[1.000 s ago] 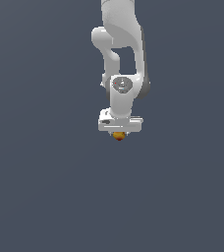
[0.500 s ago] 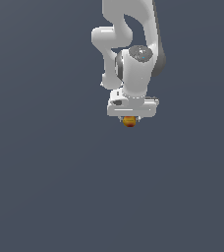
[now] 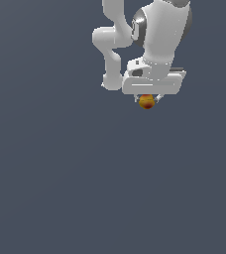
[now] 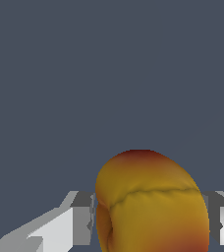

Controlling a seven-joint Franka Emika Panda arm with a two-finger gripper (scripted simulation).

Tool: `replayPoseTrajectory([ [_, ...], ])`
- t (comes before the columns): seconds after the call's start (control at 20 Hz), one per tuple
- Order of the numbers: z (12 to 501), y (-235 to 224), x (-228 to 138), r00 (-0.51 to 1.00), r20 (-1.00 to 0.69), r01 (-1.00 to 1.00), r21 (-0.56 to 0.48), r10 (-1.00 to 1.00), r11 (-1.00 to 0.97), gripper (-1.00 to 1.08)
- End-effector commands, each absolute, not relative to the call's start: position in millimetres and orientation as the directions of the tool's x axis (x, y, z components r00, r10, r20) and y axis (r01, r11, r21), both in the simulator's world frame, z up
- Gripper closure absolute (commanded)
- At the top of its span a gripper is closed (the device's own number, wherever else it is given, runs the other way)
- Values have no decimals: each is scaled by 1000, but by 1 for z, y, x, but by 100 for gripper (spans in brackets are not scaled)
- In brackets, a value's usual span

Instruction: Pick up the object and move it to a goal position.

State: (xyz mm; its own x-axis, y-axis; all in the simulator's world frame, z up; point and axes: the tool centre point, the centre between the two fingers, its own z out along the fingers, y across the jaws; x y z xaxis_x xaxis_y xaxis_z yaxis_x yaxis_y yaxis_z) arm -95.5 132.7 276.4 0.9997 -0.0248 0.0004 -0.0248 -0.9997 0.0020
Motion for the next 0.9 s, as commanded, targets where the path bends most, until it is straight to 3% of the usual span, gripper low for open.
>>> replayPoseTrajectory([
  [0.0,303,145,-99,1000,1,-25,2,-25,-1000,108],
  [0.4,365,177,-105,1000,0,-25,1,-25,-1000,108],
  [0.85,395,193,-106,1000,0,-25,0,-25,-1000,108],
])
